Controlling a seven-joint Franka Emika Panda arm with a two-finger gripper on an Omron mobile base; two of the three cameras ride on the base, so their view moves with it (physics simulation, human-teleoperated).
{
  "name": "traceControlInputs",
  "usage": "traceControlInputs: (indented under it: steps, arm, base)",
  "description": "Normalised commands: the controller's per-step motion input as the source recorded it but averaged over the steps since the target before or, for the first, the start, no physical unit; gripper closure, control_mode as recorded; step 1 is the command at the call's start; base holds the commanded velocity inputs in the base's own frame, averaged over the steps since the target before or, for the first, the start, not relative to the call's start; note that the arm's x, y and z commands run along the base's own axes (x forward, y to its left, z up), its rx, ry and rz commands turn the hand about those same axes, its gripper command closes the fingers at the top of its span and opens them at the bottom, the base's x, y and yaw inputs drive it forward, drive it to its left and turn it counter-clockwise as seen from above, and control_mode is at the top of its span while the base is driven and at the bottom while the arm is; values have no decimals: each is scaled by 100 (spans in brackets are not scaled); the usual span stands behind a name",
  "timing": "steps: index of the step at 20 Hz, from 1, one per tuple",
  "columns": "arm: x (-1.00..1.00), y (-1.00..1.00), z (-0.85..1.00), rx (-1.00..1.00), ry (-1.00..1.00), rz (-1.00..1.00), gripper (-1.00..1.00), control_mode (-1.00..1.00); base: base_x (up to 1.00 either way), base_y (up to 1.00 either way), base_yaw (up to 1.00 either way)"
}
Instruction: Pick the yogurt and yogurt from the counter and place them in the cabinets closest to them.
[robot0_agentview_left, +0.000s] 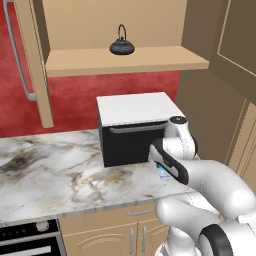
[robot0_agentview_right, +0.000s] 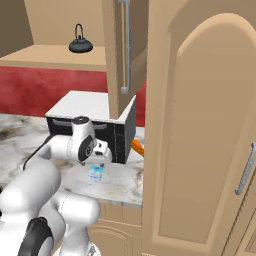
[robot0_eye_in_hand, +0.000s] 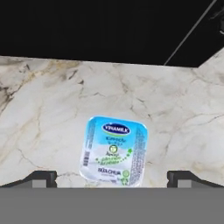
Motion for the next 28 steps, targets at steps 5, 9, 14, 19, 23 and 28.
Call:
traceControlInputs:
  steps: [5,9,14,19,23,28]
  arm:
    - [11,-1,-26,0,0,-2,-100,-100]
    - [6,-3,-26,0,0,-2,-100,-100]
    - [0,-5,-26,0,-1,-3,-100,-100]
    - [0,-4,-25,0,-1,-4,-100,-100]
    - [0,-2,-24,0,-1,-4,-100,-100]
    - [0,0,-21,0,-2,-4,-100,-100]
  base:
    - [0,0,0]
    - [0,0,0]
    - [0,0,0]
    - [0,0,0]
    - [0,0,0]
    - [0,0,0]
